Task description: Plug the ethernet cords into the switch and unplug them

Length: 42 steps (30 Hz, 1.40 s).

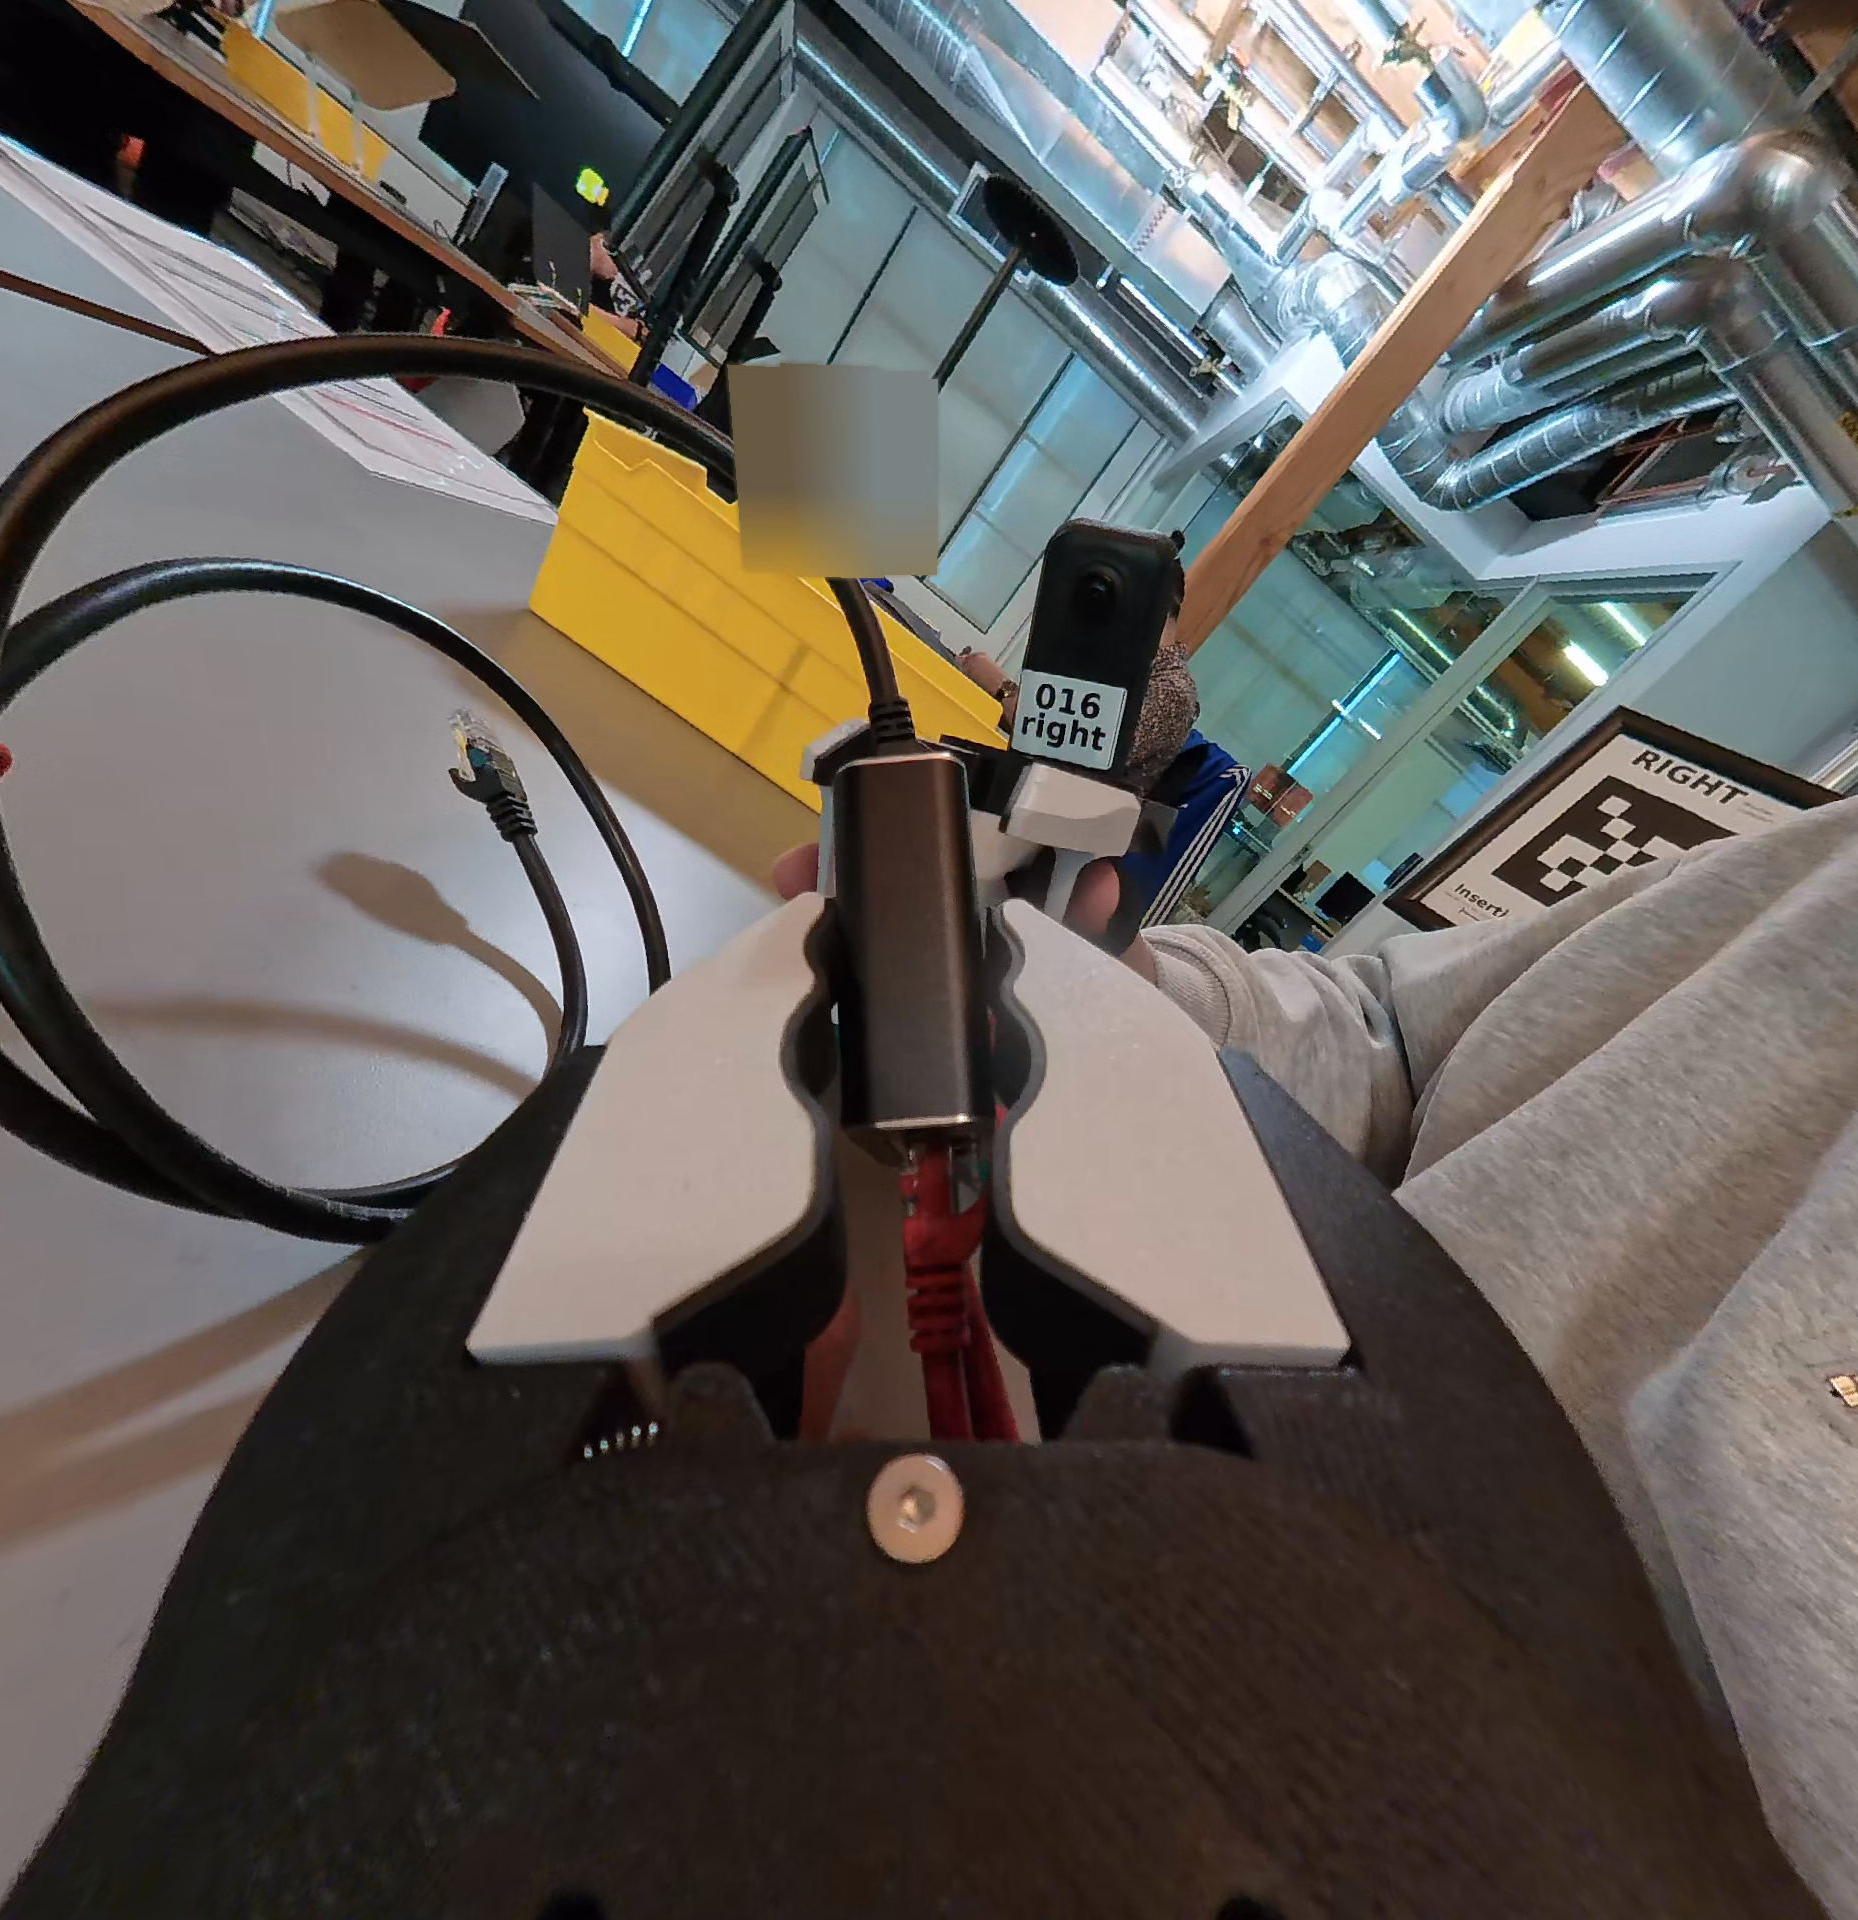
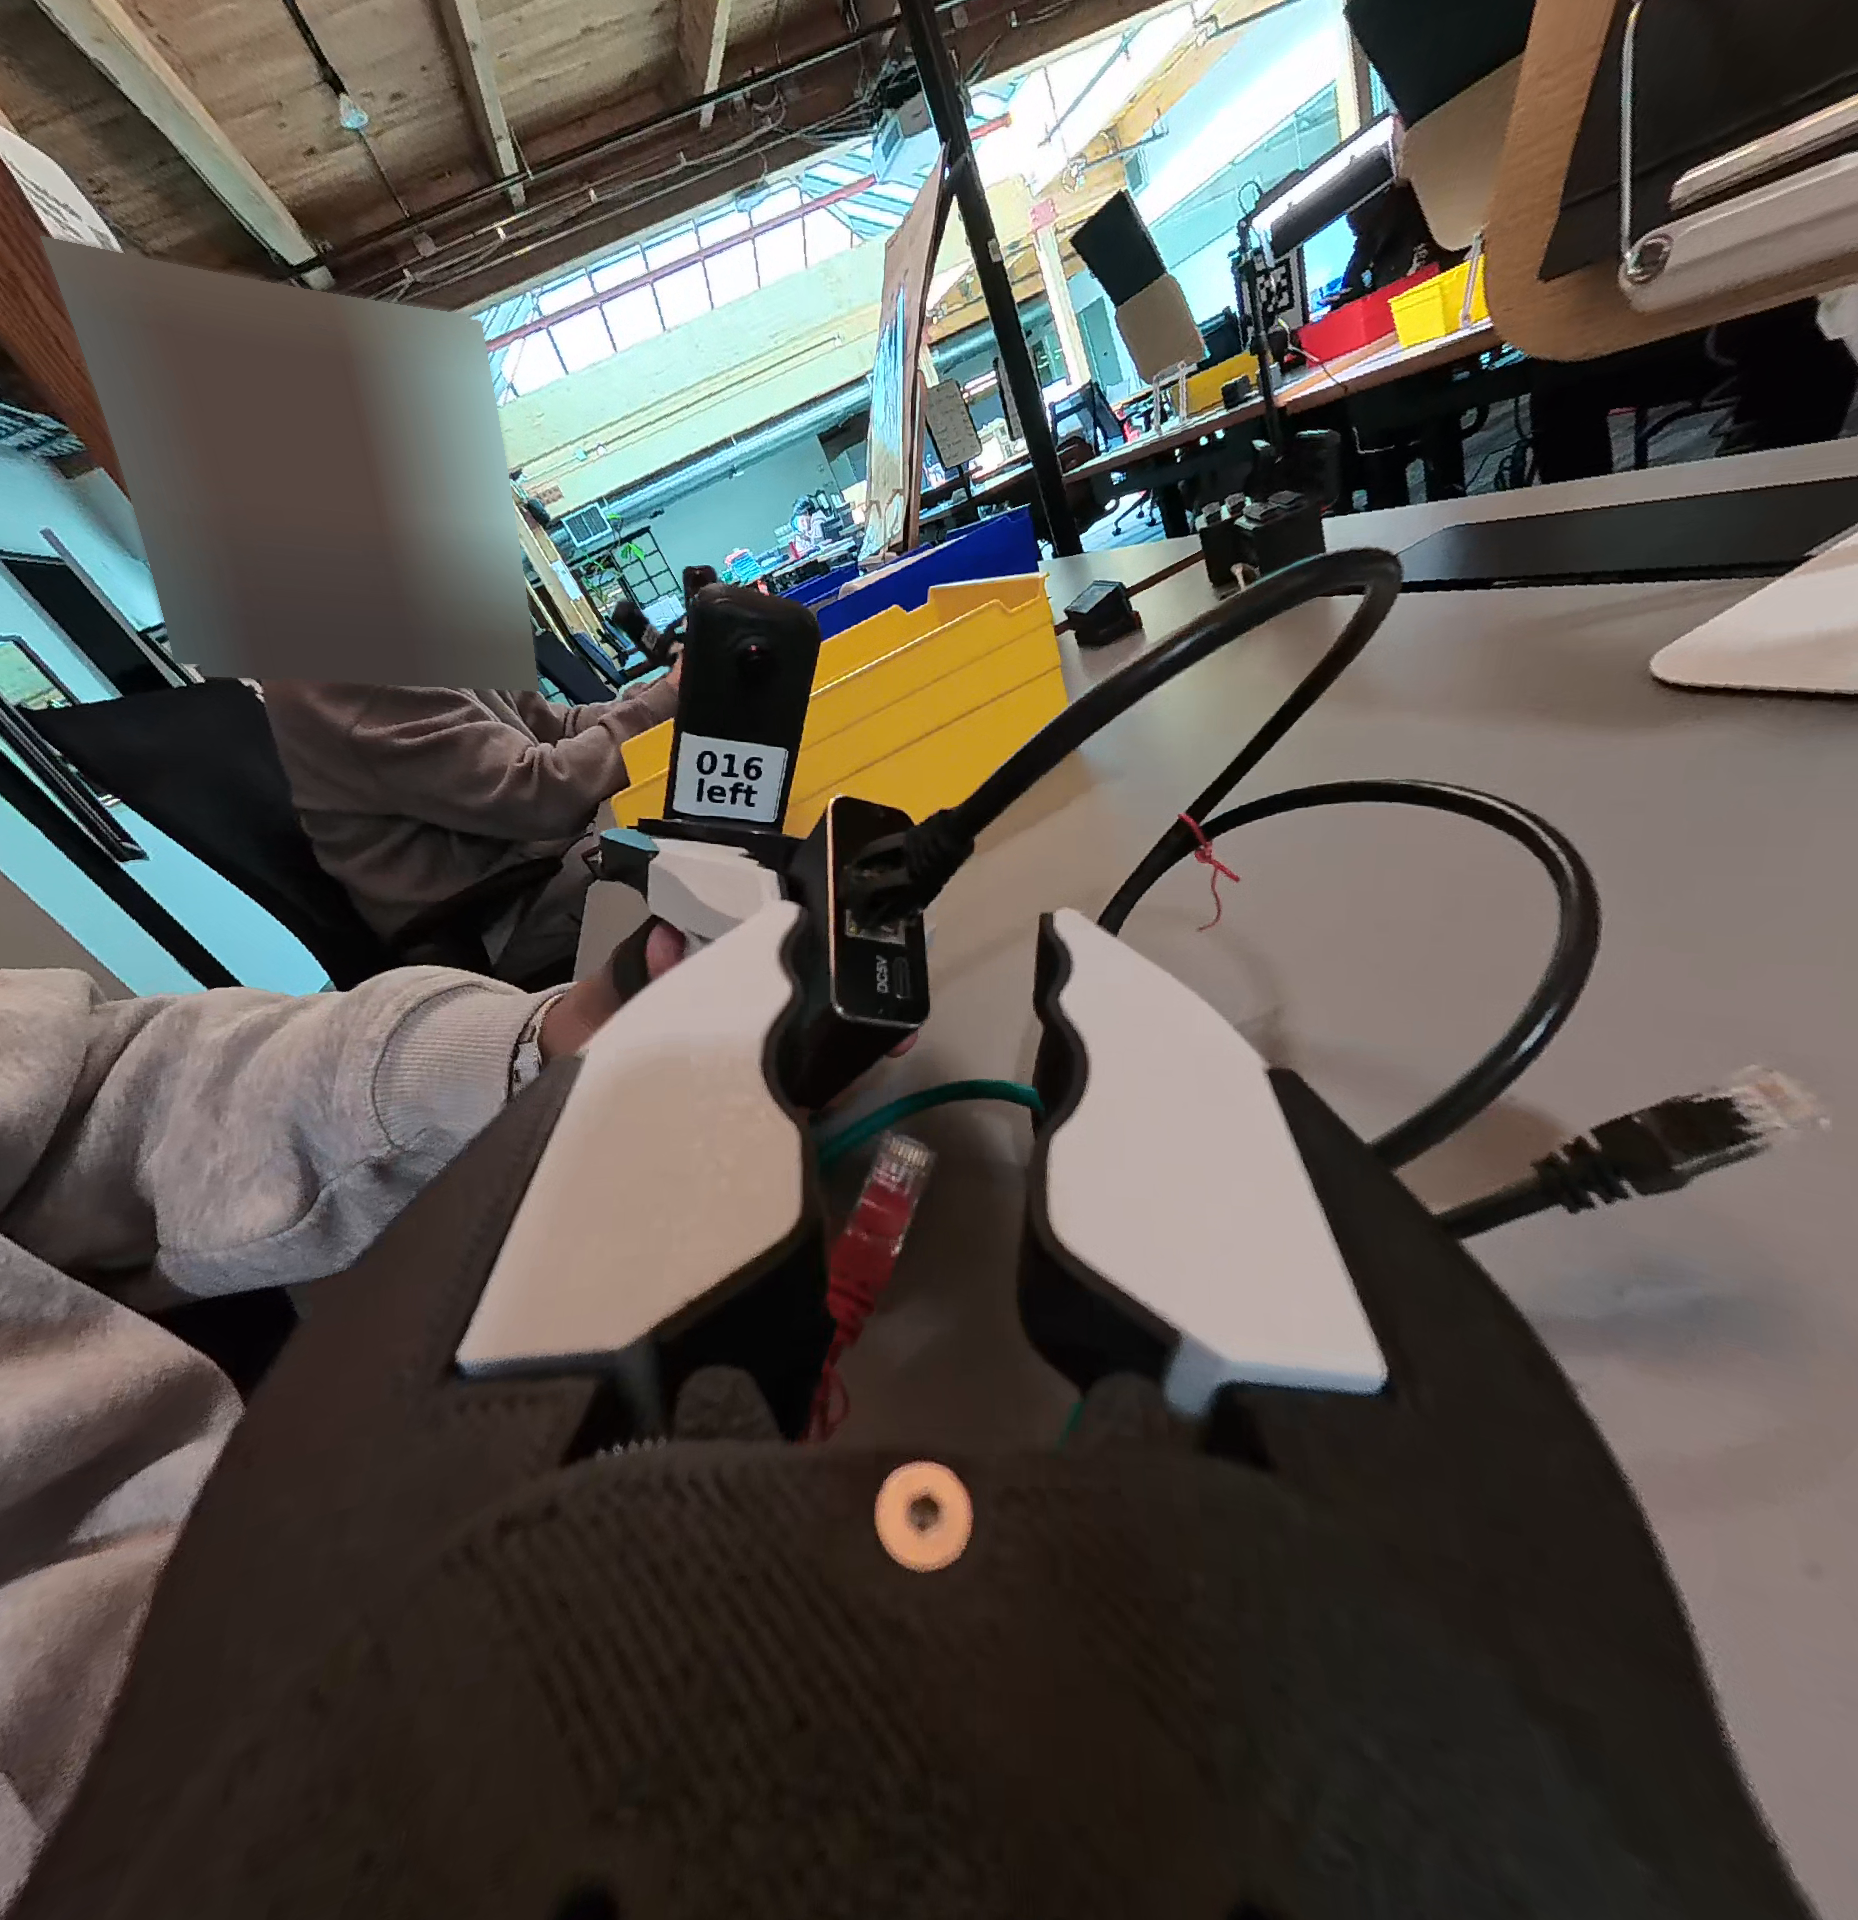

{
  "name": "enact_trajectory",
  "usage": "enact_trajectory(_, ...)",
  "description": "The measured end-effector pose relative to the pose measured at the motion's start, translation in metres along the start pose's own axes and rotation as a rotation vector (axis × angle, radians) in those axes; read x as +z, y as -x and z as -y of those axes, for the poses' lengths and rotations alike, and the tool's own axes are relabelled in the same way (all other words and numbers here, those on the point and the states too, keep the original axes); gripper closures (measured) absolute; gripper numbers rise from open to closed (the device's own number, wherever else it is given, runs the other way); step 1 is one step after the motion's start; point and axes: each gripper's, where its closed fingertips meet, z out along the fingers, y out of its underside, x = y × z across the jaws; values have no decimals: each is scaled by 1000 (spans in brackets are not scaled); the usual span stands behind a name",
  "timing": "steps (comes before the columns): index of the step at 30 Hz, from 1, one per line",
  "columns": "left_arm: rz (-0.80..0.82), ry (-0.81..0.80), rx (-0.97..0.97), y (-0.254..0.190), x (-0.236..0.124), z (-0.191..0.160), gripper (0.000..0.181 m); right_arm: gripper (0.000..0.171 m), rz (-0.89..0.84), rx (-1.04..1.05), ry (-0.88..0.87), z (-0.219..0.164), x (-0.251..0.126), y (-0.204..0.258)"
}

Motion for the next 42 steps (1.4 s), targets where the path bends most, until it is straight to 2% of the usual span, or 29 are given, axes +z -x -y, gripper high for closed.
enact_trajectory(9,9,34,35,-3,3,-4,157,136,-12,-31,51,-2,-5,-3)
enact_trajectory(21,61,82,108,-3,5,-10,157,139,-101,-357,155,-7,-5,5)
enact_trajectory(27,84,100,146,-3,6,-12,157,145,-137,-384,133,-1,-8,5)
enact_trajectory(30,102,107,158,-1,6,-13,157,144,-154,-416,115,3,-11,3)
enact_trajectory(34,112,115,169,-1,7,-14,157,139,-144,-371,171,-9,-5,1)
enact_trajectory(42,147,131,210,1,7,-14,156,143,-204,-435,145,-1,-10,-2)
